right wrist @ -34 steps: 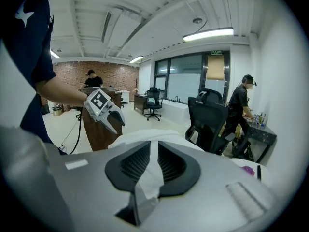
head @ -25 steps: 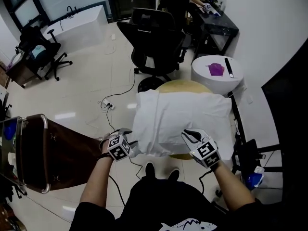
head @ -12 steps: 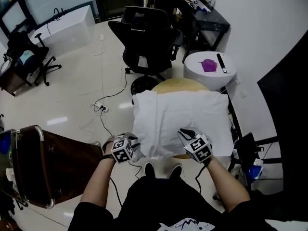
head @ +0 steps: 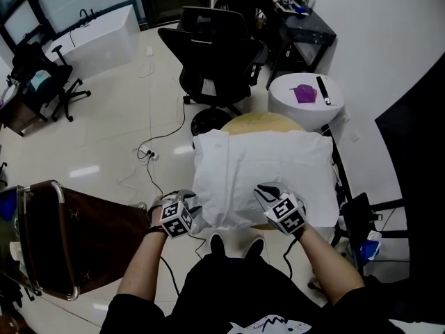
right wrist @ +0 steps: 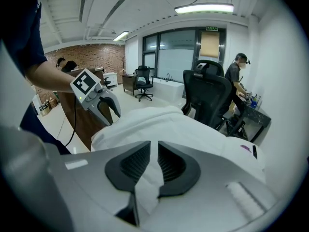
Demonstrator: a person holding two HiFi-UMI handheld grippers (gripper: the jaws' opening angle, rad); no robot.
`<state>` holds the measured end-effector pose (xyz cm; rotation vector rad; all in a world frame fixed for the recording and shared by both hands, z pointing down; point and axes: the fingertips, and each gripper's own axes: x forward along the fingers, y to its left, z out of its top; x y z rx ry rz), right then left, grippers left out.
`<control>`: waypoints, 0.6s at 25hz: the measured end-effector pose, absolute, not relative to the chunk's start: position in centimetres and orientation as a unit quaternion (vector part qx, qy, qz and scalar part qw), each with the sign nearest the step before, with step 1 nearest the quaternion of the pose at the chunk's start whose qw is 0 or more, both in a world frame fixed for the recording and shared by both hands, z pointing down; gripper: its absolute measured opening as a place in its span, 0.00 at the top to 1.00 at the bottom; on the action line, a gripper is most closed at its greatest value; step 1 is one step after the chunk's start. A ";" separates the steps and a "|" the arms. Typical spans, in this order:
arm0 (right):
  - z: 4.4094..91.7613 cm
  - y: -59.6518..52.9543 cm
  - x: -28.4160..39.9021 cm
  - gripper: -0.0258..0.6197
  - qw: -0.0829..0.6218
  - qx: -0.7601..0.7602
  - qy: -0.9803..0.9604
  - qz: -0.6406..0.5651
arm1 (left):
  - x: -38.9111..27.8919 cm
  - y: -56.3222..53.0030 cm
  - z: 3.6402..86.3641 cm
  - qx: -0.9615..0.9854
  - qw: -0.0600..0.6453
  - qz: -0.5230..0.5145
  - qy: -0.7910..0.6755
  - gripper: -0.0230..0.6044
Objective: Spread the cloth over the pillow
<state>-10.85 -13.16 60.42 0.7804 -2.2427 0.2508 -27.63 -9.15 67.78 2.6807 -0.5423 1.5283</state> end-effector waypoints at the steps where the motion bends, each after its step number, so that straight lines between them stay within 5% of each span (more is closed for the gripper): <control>1: 60.5 -13.2 -10.9 0.87 0.369 0.303 -0.873 0.098 | -27.7 -9.3 67.8 0.855 0.003 0.489 -0.172 0.69; 7: 61.2 -13.5 -11.2 0.87 0.381 0.294 -0.872 0.095 | -26.8 -9.5 68.6 0.851 -0.015 0.507 -0.135 0.66; 15: 63.1 -14.5 -10.8 0.87 0.409 0.288 -0.860 0.098 | -26.5 -9.1 69.0 0.845 -0.030 0.525 -0.100 0.81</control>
